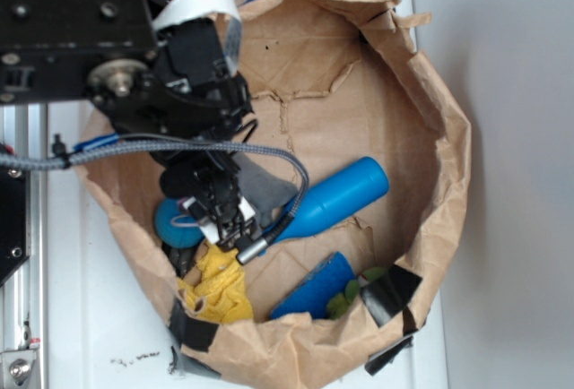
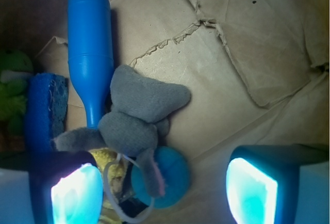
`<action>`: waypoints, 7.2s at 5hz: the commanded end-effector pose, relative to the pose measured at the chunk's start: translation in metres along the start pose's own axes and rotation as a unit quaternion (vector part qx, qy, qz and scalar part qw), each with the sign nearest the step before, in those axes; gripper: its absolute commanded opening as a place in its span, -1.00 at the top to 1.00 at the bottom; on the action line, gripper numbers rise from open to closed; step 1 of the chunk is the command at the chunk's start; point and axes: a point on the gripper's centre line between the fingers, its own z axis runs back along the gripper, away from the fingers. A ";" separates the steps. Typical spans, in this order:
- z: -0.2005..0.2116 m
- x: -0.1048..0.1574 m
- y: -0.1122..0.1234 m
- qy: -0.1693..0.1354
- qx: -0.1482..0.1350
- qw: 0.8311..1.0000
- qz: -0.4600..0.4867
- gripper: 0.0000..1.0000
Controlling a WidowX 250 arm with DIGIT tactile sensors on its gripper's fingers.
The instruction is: Grab the gray animal.
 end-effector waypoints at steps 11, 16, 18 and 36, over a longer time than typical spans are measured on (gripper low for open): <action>-0.048 0.040 -0.026 0.001 -0.001 1.000 -0.013 1.00; -0.007 0.052 -0.026 -0.002 -0.031 1.000 -0.005 1.00; 0.013 0.045 -0.017 0.012 -0.050 0.998 -0.019 1.00; 0.082 0.068 -0.031 -0.038 0.004 0.999 -0.010 1.00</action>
